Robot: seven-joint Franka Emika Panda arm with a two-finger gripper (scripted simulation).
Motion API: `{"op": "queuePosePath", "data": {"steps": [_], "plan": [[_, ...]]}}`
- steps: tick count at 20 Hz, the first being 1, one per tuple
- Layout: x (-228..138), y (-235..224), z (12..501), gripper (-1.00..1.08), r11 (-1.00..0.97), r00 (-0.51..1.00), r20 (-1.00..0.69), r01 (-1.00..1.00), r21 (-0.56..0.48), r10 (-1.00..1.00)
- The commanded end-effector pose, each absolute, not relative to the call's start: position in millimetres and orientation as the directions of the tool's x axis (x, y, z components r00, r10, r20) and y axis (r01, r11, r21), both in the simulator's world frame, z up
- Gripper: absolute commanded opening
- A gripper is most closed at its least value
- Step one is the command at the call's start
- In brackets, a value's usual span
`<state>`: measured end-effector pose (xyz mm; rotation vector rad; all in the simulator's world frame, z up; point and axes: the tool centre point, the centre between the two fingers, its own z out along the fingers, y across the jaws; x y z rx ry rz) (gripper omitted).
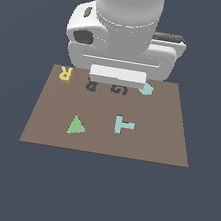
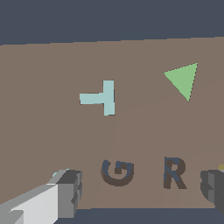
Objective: Insert a designated object into the corresponding slot on a board.
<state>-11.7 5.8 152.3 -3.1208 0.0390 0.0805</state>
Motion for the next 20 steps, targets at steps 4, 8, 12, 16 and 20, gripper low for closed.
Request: {"op": "queuePosePath", "data": {"steps": [4, 8, 12, 16, 20], "plan": [[-13, 4, 151, 1.00, -1.000, 0.998, -0.051, -0.025, -0.019, -0.024], [-19, -7, 145, 1.00, -1.000, 0.999, -0.048, -0.022, -0.017, -0.021], [-29, -26, 135, 1.00, -1.000, 0.999, -0.043, -0.017, -0.015, -0.017], [-45, -56, 118, 1.00, -1.000, 0.999, -0.034, -0.010, -0.012, -0.010], [-62, -92, 99, 1.00, -1.000, 1.000, -0.025, -0.001, -0.008, -0.001]]}}
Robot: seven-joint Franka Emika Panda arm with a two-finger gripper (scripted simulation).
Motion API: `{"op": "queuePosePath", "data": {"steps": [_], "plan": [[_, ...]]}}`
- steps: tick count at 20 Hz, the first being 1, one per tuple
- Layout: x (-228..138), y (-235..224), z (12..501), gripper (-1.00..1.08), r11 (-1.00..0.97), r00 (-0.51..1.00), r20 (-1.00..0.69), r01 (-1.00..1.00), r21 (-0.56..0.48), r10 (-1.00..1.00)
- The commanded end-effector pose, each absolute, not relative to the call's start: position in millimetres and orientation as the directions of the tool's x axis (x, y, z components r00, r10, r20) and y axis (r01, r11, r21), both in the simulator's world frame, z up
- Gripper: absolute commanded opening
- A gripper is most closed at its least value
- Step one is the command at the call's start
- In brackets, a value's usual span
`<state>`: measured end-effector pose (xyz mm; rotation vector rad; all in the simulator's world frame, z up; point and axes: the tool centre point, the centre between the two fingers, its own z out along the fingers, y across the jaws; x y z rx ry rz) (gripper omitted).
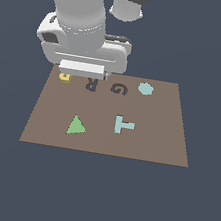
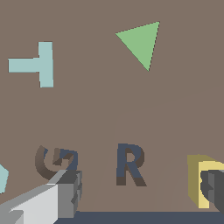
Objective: Insert a designated object into the corresponding slot on a board.
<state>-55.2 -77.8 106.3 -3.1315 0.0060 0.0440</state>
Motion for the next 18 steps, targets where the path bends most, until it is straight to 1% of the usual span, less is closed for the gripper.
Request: {"op": "queuePosePath", "data": {"steps": [1, 6, 10, 18], "plan": [[-67, -101, 94, 1.00, -1.000, 1.000, -0.022, 0.001, -0.007, 0.001], [-84, -141, 72, 1.00, -1.000, 1.000, -0.011, 0.011, -0.002, 0.011], [-93, -163, 60, 1.00, -1.000, 1.000, -0.005, 0.016, 0.000, 0.016], [-99, -181, 50, 1.00, -1.000, 1.000, 0.000, 0.020, 0.001, 0.020]]}}
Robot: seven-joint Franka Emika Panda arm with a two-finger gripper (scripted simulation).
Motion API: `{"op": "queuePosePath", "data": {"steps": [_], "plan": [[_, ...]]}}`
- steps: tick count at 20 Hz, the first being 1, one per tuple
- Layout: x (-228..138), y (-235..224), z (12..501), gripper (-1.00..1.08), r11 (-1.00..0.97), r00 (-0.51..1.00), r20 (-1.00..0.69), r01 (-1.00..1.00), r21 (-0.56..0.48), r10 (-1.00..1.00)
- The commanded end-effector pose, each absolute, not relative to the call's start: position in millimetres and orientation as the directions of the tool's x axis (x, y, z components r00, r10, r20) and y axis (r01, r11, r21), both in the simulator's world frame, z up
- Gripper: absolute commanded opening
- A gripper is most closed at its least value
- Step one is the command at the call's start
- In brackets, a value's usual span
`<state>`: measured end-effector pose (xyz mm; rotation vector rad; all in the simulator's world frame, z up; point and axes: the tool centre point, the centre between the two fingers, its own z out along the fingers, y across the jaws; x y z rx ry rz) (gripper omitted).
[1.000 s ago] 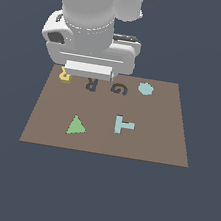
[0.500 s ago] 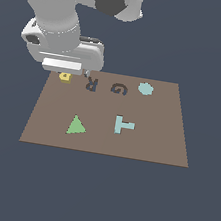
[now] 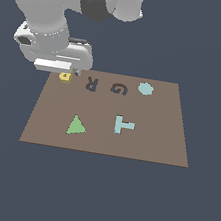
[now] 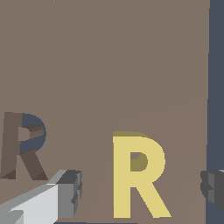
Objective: Insert a designated object into the corresponding slot on a board.
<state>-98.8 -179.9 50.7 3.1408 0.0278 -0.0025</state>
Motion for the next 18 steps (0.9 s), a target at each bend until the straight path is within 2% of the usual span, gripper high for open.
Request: {"op": "queuePosePath", "data": {"steps": [1, 13, 14, 18], "plan": [[-99, -180, 51, 1.00, -1.000, 1.000, -0.002, 0.018, 0.001, 0.018], [-98, -181, 30, 1.00, -1.000, 1.000, 0.000, 0.020, 0.000, 0.020], [-98, -181, 30, -1.00, -1.000, 1.000, 0.000, 0.020, 0.000, 0.020], [-98, -181, 30, -1.00, -1.000, 1.000, 0.000, 0.020, 0.000, 0.020]]}}
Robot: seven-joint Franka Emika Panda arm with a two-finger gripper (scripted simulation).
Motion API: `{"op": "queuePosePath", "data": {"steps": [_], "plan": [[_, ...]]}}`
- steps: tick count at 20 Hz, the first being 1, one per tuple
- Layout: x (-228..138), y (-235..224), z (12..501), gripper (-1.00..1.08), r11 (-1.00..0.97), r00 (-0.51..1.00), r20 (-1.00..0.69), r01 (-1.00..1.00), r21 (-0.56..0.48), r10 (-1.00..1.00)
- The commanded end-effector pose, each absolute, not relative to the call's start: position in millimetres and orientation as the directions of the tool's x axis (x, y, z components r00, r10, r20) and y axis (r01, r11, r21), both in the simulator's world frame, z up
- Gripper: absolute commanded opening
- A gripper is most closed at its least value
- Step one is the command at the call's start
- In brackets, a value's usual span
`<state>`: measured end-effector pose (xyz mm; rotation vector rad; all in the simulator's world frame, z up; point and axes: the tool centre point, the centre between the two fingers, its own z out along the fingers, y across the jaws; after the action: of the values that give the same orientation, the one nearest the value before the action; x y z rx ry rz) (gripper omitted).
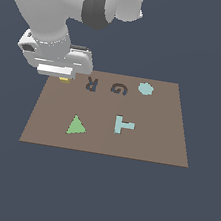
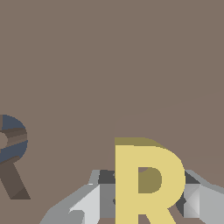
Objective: Insert a designated object into the corresponding slot on a board.
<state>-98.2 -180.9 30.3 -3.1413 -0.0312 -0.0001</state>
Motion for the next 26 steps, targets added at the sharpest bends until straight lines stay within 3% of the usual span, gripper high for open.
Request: {"op": "queuePosePath", "data": {"steps": [1, 13, 26], "plan": [[-98, -181, 30, -1.00, -1.000, 1.000, 0.000, 0.020, 0.000, 0.020], [-97, -171, 31, -1.00, -1.000, 1.000, 0.000, 0.014, 0.000, 0.014], [-89, -98, 39, -1.00, -0.999, 0.999, 0.000, -0.035, 0.000, -0.035]]}}
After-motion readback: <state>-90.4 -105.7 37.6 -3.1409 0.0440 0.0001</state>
